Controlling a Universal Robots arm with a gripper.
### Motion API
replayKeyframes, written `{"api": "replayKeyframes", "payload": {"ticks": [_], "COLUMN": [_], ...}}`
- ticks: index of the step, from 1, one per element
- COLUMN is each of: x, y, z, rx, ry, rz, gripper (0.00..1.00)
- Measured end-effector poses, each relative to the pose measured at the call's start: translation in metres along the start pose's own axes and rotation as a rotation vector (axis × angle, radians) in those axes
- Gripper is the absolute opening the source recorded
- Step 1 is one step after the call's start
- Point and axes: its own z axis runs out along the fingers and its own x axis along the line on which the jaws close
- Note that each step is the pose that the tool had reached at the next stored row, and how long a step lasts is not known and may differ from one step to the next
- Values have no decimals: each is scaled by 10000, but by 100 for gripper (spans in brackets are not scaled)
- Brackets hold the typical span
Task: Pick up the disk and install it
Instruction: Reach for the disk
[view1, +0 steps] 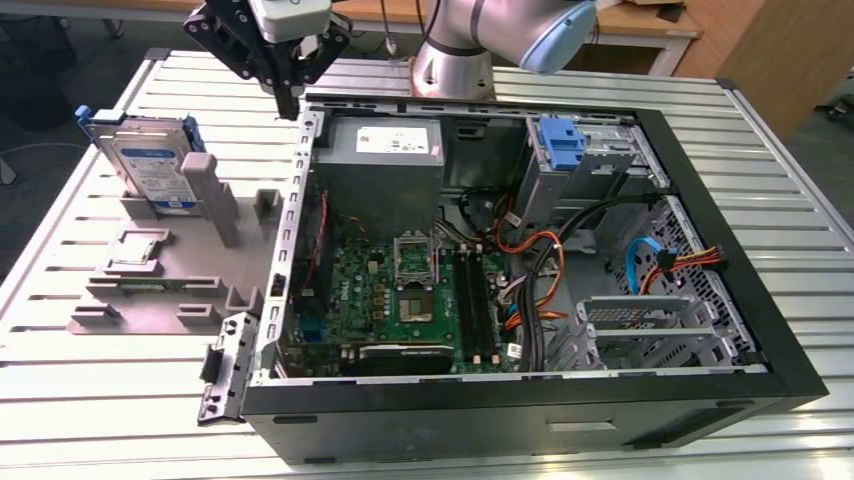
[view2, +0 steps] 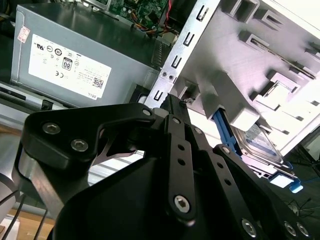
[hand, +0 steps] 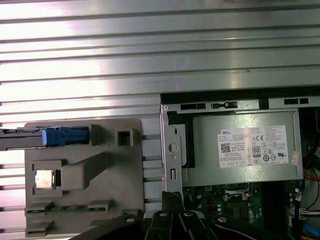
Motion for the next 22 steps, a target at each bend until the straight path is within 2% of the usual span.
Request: {"api": "replayKeyframes", "payload": {"ticks": [13,22], "x": [49,139], "y": [-4,-11], "z": [2,4], "rx": [1,0], "ry": [1,0], "rz": [1,0], "gripper": [10,10]}}
